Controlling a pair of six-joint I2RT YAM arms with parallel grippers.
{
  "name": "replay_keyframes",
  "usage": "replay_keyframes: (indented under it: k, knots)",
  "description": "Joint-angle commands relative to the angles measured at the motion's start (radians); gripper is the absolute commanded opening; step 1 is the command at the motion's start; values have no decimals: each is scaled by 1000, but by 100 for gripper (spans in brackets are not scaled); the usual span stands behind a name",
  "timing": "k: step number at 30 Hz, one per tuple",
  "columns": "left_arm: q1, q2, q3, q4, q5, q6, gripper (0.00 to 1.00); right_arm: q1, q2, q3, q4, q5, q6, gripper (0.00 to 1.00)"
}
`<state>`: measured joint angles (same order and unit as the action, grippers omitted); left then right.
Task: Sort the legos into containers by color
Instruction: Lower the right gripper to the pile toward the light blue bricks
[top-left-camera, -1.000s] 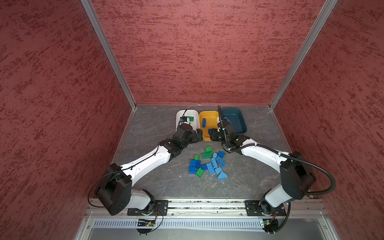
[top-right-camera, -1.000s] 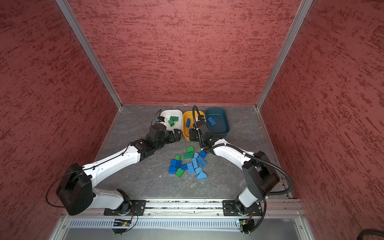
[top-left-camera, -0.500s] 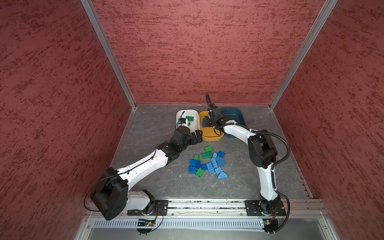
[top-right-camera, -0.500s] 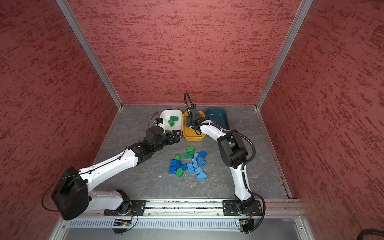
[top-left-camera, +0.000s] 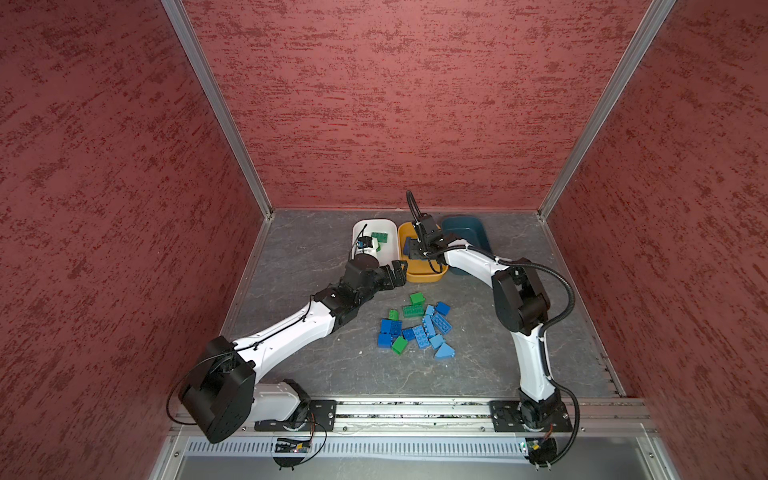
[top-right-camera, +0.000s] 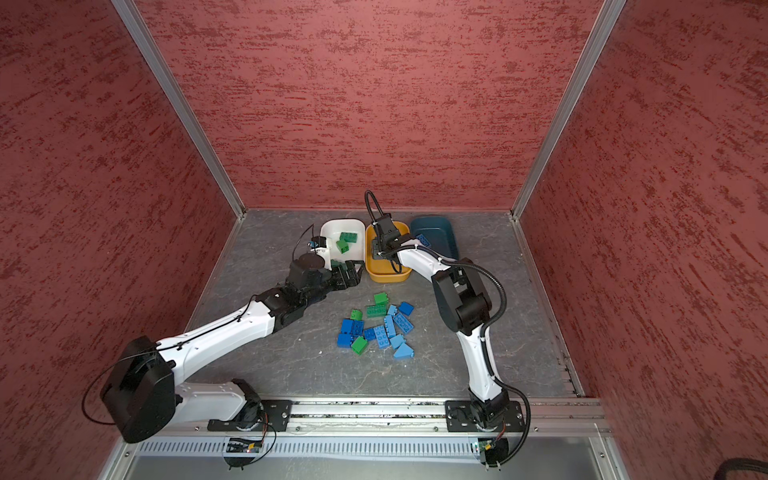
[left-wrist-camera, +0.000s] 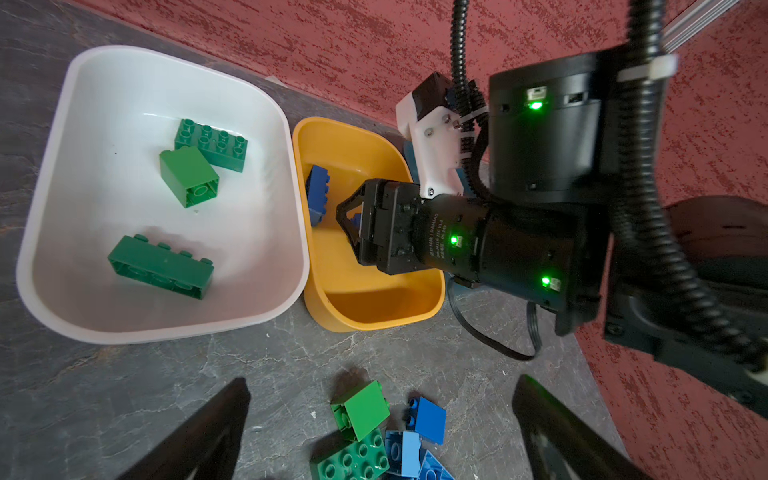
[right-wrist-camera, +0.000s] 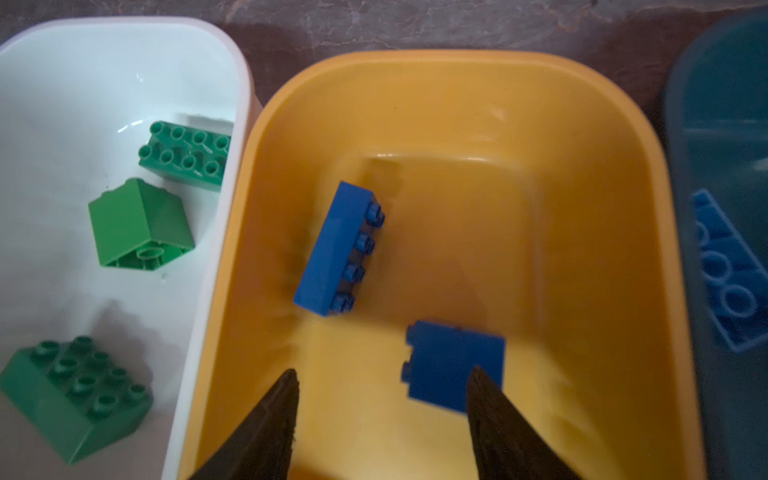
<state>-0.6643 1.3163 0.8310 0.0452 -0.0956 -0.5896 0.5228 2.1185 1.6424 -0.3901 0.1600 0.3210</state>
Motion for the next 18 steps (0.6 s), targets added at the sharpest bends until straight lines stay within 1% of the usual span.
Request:
replay_keyframes:
  k: [1, 4, 6, 10, 12, 14, 17, 18]
  knots:
    - [-9, 26, 29, -19, 18, 29, 99, 0, -167, -129, 74, -52, -15, 69]
    - [-21, 58, 79, -94, -2, 64, 100, 1, -318, -324, 166, -127, 31, 76]
    - [-32, 86, 119, -147, -17, 95, 99, 1, -412, -444, 202, -161, 76, 78]
    - [-68, 175, 238, -340, -112, 127, 99, 6, -572, -634, 193, -187, 154, 80]
    - [-81, 218, 280, -400, -134, 138, 99, 10, -628, -709, 171, -211, 181, 80]
    - [-88, 246, 300, -422, -132, 142, 100, 26, -674, -774, 141, -219, 206, 80]
    - [-90, 266, 304, -430, -121, 130, 100, 73, -750, -840, 63, -182, 258, 76]
    - [-87, 270, 307, -433, -127, 119, 99, 93, -768, -857, 39, -182, 271, 73]
